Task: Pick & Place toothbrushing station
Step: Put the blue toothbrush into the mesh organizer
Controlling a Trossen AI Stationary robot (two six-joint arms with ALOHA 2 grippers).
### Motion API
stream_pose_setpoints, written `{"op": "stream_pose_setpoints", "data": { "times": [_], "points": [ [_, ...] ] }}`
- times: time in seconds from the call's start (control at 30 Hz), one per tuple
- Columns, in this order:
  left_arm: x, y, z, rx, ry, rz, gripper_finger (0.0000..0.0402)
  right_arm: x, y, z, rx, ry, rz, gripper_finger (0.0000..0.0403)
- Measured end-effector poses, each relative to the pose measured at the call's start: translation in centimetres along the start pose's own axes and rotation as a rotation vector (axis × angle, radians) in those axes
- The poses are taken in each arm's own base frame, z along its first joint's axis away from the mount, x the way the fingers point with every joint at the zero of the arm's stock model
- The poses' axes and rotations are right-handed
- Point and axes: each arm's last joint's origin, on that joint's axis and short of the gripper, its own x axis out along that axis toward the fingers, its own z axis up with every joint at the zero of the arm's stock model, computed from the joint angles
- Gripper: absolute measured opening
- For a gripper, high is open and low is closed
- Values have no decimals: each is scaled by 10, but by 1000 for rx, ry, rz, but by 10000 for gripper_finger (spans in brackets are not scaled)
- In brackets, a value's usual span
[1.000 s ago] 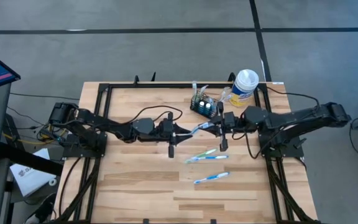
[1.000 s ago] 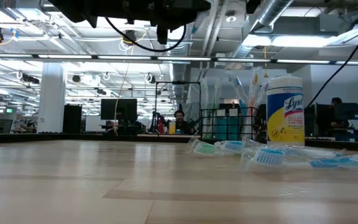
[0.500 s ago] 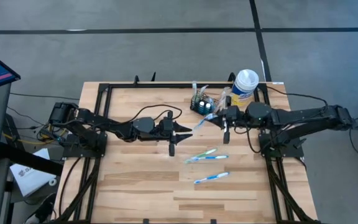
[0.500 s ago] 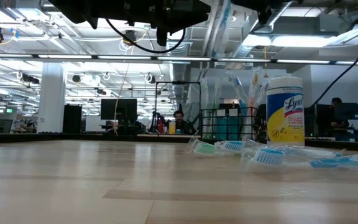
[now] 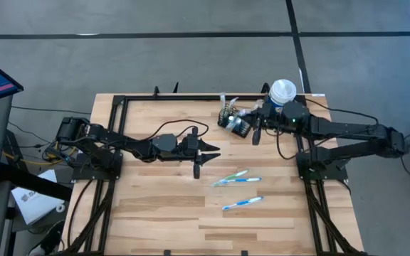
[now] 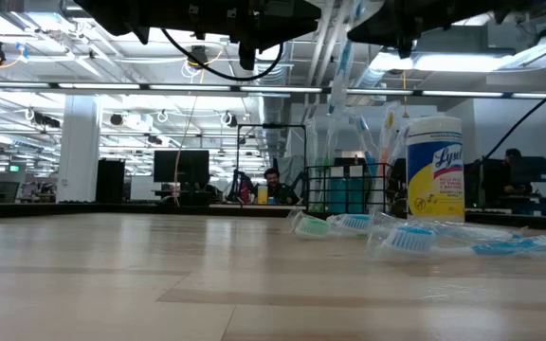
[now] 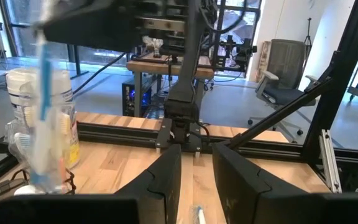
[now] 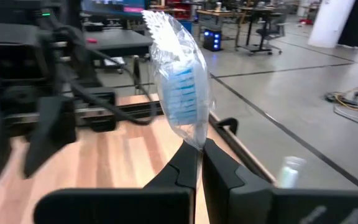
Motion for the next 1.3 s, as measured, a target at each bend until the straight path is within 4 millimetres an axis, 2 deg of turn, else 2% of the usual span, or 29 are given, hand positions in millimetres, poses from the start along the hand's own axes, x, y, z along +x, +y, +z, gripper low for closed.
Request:
{"op": "stream_pose_setpoints", "data": {
  "times": [0.13, 0.4, 0.73, 1.0, 1.3],
  "points": [
    [0, 0, 0, 0, 0, 0, 85, 9, -19, -2, 16, -5, -43, 0],
    [0, 0, 0, 1, 0, 0, 85, 42, -55, -23, 48, 48, -99, 0],
    [0, 0, 0, 3, 0, 2, 85, 55, -90, -36, 69, 47, -164, 0],
    [0, 0, 0, 3, 0, 5, 85, 66, -104, -52, 81, 99, -202, 0],
    [0, 0, 0, 29, 0, 4, 85, 68, -106, -48, 73, 93, -186, 0]
  ]
}}
